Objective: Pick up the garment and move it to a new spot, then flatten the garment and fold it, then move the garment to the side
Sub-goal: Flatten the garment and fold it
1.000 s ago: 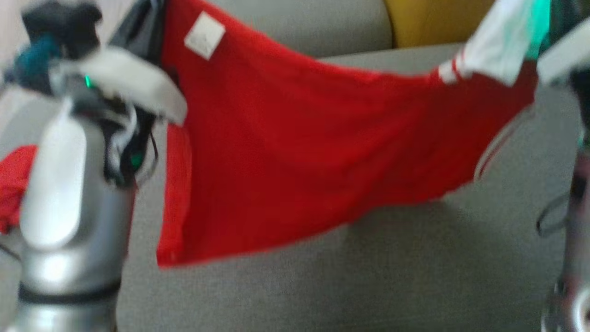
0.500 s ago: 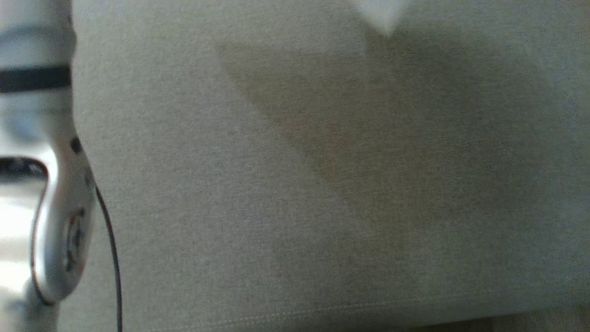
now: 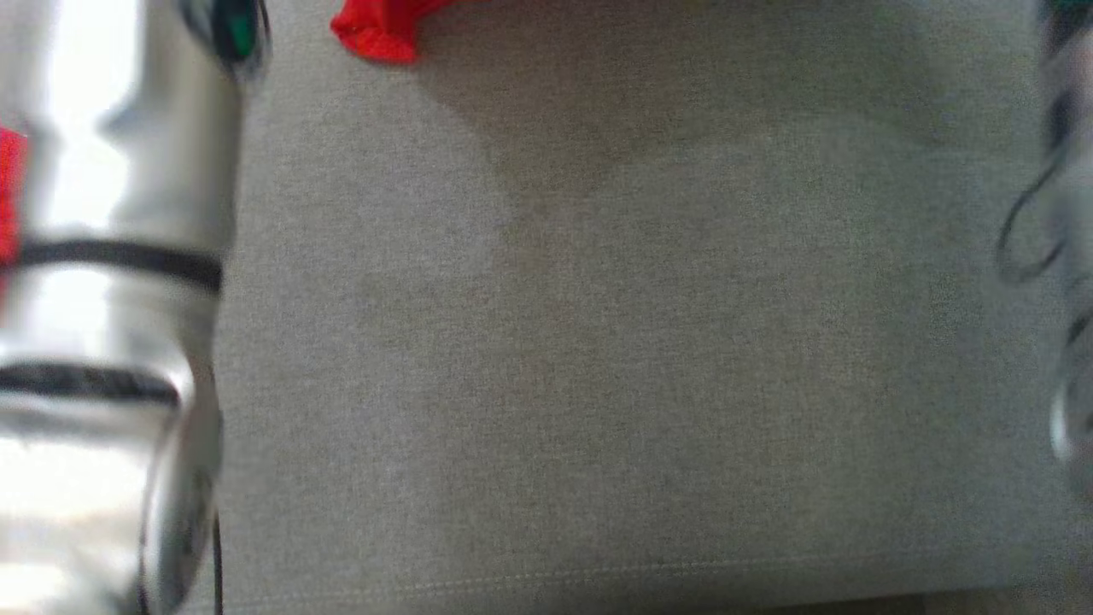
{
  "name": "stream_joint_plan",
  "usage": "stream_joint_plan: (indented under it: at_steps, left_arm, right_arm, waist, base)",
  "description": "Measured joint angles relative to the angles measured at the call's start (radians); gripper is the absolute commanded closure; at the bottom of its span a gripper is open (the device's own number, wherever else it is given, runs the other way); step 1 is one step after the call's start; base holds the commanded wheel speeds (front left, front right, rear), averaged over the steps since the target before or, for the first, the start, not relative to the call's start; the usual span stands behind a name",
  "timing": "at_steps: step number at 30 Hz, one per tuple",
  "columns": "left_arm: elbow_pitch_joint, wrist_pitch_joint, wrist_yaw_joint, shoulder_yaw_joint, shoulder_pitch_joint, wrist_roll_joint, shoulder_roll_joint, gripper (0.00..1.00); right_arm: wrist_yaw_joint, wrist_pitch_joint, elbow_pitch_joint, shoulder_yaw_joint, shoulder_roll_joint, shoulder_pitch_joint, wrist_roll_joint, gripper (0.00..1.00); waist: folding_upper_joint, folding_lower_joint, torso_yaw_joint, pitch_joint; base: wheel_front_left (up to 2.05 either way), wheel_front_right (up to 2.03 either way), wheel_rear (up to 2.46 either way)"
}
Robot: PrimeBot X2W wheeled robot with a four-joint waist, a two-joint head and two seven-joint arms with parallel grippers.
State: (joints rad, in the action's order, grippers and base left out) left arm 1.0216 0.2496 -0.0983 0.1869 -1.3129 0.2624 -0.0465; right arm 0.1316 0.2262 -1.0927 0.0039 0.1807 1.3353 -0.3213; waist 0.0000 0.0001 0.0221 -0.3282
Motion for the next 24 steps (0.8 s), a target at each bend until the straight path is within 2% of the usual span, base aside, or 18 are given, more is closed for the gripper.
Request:
stream_joint_plan:
  at_steps: [6,13,18,24]
  left_arm:
    - [0.002,0.0,-0.017,0.015,0.247,0.0,-0.022,1.0]
    - [-0.013,0.0,-0.024,0.039,0.437,-0.017,-0.068,1.0]
    - [0.033,0.0,-0.026,0.058,0.575,-0.015,-0.095,1.0]
    - [0.057,0.0,-0.032,0.099,0.633,-0.013,-0.101,1.0]
  right_arm:
    - [0.0,-0.089,-0.033,0.142,-0.012,-0.246,-0.137,1.0]
    - [0.0,-0.23,0.003,0.29,-0.001,-0.395,-0.252,1.0]
    - [0.0,-0.356,0.042,0.408,0.036,-0.503,-0.314,1.0]
    - [0.0,-0.475,0.142,0.548,0.086,-0.617,-0.384,1.0]
  waist:
    - [0.0,0.0,0.002,0.03]
    - [0.0,0.0,0.012,0.08]
    - [0.0,-0.0001,0.022,0.139]
    - [0.0,-0.0001,0.025,0.209]
  base:
    - [0.0,0.0,0.0]
    - [0.0,0.0,0.0]
    - [0.0,0.0,0.0]
    - [0.0,0.0,0.0]
